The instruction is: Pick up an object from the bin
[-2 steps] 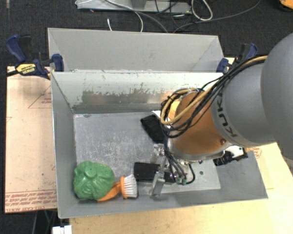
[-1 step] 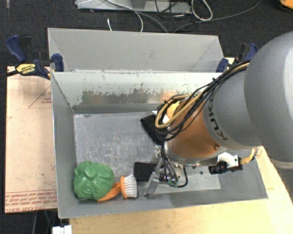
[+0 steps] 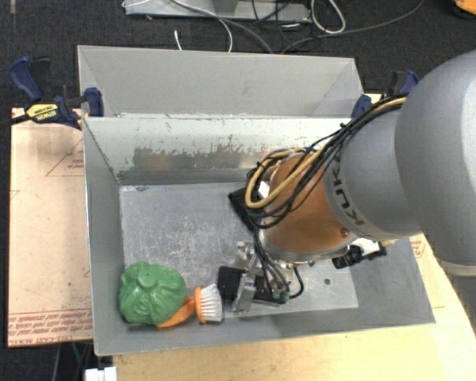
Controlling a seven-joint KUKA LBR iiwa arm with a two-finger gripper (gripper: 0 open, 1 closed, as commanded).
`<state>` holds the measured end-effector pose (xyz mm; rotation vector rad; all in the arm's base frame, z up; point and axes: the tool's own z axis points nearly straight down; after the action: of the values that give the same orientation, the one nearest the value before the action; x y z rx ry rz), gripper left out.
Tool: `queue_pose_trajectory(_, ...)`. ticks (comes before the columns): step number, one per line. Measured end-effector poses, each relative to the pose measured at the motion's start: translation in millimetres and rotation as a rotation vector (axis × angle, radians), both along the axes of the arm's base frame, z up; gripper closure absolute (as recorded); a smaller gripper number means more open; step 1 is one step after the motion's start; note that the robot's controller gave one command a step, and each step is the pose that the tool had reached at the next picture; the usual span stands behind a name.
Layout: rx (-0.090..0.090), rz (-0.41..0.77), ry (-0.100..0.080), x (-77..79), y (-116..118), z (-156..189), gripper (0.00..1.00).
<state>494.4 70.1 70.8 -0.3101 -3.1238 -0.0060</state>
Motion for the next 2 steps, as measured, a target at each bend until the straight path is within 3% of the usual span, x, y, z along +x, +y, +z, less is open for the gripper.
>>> queue_pose_trajectory(2, 0.0, 0.0, 0.003, -1.2, -0.3, 9.9, 1.0)
